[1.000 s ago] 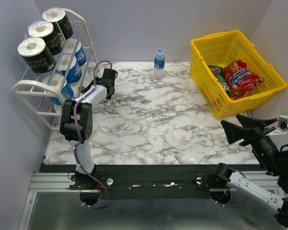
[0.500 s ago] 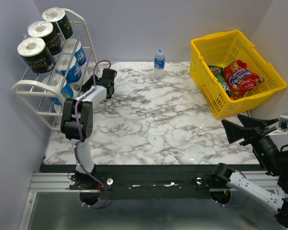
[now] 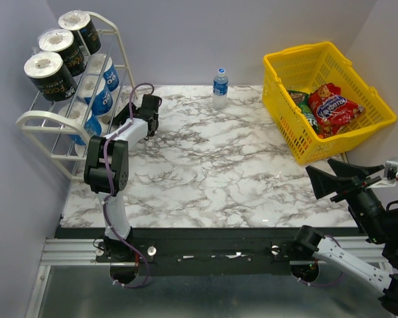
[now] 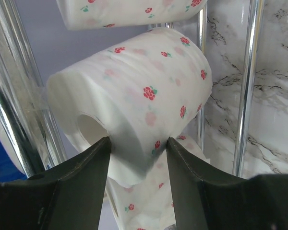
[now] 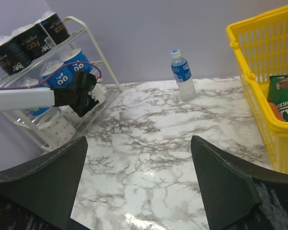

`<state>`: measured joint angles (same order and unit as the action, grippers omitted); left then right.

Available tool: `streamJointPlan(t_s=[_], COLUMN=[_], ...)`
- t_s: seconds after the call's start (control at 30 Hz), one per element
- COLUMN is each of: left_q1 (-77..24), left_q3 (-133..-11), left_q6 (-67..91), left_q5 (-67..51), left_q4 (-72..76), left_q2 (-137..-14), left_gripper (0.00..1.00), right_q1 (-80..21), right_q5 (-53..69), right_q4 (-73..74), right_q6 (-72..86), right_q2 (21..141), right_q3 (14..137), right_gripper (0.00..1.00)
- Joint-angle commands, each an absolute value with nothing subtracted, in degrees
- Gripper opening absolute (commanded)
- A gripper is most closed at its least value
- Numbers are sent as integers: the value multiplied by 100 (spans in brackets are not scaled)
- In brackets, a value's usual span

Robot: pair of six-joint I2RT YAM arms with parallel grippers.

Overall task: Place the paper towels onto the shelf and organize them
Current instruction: Place the paper towel on the shelf.

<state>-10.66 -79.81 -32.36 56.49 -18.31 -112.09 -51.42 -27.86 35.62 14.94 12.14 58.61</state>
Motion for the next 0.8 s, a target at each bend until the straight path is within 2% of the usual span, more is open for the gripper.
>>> streamJointPlan(t_s=[0.0,0.5,0.77], left_q1=[-1037,-1169,-1467], left_q3=[-8112,-8218,-8183], left_q6=[-3453,-3718,-3551], left_q5=[6152,6460,6258], left_q4=[-1740,-1582,-1661], left_q2=[-11127,-11074,-10934], left_gripper=[61,59,58], right_q1=[-5142,-5142,-5133], right_q5=[-2927,-2936,-2944], right_q4=[3472,3472,3472], right_q6=[1450,1459,1459], right_q2=[1090,1063,1046], right_q3=[5783,5757,5704], right_gripper=[97,97,97])
